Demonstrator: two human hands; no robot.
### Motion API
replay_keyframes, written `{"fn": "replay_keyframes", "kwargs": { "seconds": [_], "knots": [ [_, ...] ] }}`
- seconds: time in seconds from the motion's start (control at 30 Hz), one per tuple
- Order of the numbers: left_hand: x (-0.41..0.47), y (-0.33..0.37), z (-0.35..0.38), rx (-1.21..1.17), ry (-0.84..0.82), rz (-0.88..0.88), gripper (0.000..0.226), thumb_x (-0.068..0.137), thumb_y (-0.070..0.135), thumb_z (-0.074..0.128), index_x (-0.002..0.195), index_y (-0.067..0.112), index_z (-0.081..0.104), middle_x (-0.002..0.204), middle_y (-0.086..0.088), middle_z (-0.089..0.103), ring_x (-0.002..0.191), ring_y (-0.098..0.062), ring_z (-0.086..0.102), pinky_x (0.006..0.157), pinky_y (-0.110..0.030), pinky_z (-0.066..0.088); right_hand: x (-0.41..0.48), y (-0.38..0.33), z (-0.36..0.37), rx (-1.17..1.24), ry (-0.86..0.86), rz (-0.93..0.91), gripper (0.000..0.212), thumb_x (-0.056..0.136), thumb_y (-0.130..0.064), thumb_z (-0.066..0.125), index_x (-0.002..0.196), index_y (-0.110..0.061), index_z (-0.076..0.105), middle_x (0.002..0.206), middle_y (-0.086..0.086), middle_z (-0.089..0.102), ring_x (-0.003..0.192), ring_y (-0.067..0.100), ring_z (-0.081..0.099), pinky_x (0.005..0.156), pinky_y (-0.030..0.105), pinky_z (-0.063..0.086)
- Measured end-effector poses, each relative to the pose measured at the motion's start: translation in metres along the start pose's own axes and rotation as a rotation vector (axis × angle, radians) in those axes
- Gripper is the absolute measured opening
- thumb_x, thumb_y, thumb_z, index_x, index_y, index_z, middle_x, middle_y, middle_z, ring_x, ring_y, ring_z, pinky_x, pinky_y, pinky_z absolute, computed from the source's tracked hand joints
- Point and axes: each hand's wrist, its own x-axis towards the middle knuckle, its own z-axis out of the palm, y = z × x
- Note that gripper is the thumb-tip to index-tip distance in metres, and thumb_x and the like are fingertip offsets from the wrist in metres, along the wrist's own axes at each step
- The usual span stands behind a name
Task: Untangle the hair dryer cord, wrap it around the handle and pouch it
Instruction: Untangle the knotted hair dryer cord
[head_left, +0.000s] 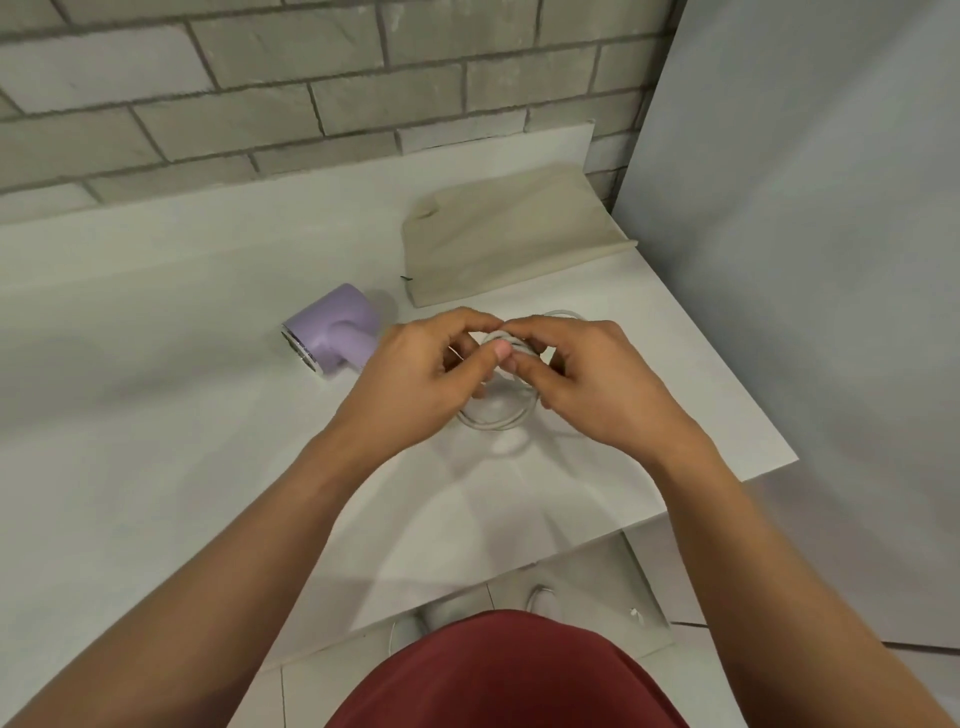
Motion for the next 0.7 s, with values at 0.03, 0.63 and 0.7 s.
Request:
{"fn": "replay_keyframes", "kwargs": {
  "seconds": [0.03,0.63,0.7],
  "knots": [
    [0.003,0.002,0.0,-0.027,0.02,-0.019,0.015,0.098,0.031,0.07,0.112,0.028,0.073,0.079,0.008,0.076,0.068,-0.009,0.075,0.066,-0.035,0.061,0.0,0.001,-0.002,0.021,0.002,0.047,0.028,0.101,-0.039,0.068,0.129,-0.037,0.069,0.092,-0.02,0.068,0.067,0.004,0.067,0.065,0.018,0.045],
    [0.004,0.002,0.004,-0.434,-0.033,-0.25,0.024,0.098,0.008,0.069,0.119,0.019,0.066,0.093,-0.008,0.079,0.092,-0.021,0.079,0.085,-0.045,0.06,-0.01,0.016,0.001,0.253,0.086,0.295,0.011,0.092,-0.024,0.077,0.093,-0.034,0.082,0.08,-0.018,0.076,0.063,0.0,0.066,0.069,0.022,0.05],
    [0.007,0.004,0.0,-0.411,-0.092,-0.306,0.021,0.096,0.006,0.07,0.114,0.017,0.069,0.093,-0.011,0.079,0.09,-0.025,0.078,0.082,-0.045,0.061,-0.007,0.017,0.001,0.172,0.1,0.28,0.01,0.091,-0.027,0.079,0.088,-0.036,0.081,0.078,-0.021,0.075,0.065,-0.001,0.065,0.064,0.013,0.044]
  ]
}}
